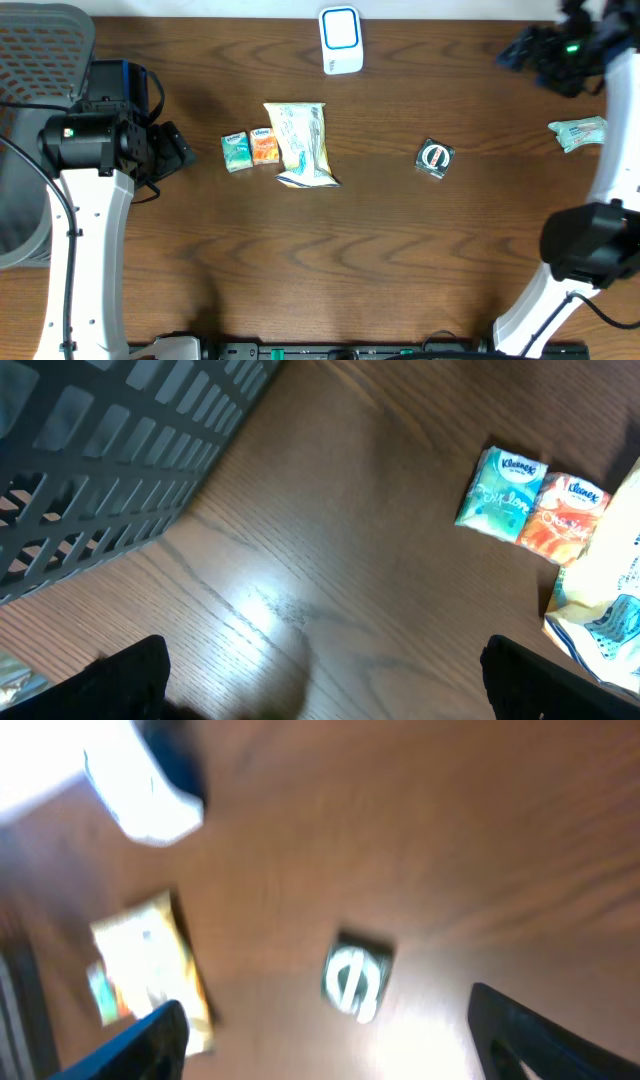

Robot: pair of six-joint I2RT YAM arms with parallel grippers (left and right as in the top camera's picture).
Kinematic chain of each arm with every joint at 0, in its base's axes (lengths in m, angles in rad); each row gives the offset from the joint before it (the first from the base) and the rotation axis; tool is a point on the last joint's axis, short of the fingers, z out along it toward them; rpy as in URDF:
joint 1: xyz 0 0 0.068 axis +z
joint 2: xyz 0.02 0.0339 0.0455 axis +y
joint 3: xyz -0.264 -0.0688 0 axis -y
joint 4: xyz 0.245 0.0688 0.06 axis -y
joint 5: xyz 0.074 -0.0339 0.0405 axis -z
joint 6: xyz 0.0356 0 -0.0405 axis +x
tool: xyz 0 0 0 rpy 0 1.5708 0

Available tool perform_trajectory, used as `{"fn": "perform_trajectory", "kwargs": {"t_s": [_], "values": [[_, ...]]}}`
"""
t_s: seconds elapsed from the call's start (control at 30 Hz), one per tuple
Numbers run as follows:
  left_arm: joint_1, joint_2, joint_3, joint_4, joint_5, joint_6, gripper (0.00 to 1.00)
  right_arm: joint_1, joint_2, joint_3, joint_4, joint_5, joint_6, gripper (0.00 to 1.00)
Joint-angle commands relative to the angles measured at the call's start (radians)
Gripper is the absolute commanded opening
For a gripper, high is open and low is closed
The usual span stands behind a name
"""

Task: Scan the item barcode
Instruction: 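Carry the wet-wipe packet to the far right and drop it, then move the right gripper left over the Zam-Buk tin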

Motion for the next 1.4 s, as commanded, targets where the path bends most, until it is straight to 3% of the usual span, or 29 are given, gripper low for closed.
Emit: {"fn": "perform_trajectory", "kwargs": {"t_s": [0.0, 0.07, 0.2, 0.37, 0.57, 0.7, 0.93, 1.07, 1.37], "values": [[0.004, 0.005, 0.000, -0.003, -0.010, -0.009, 0.97, 0.082, 0.039, -0.040, -0.072, 0.162, -0.044, 0.77], [0.004, 0.005, 0.000, -0.003, -0.010, -0.009, 0.98, 0.123, 0.044, -0.087, -0.096, 0.230, -0.042, 0.75], [0.004, 0.005, 0.000, -0.003, -0.010, -0.009, 0.98, 0.186, 0.045, -0.229, -0.065, 0.269, -0.042, 0.80], [0.004, 0.005, 0.000, -0.003, -0.010, -0.009, 0.98, 0.225, 0.045, -0.397, 0.056, 0.282, -0.042, 0.91], [0.004, 0.005, 0.000, -0.003, -0.010, -0.009, 0.98, 0.232, 0.045, -0.525, 0.250, 0.227, -0.042, 0.96], [0.004, 0.005, 0.000, -0.003, -0.010, -0.009, 0.98, 0.233, 0.045, -0.595, 0.335, 0.220, 0.076, 0.99], [0.004, 0.005, 0.000, -0.003, -0.010, -0.009, 0.98, 0.236, 0.045, -0.639, 0.338, 0.143, 0.170, 0.95], [0.004, 0.005, 0.000, -0.003, -0.010, -0.009, 0.98, 0.237, 0.045, -0.639, 0.352, 0.028, 0.169, 0.99], [0.004, 0.005, 0.000, -0.003, -0.010, -0.009, 0.98, 0.248, 0.045, -0.655, 0.364, 0.057, 0.236, 0.95]]}}
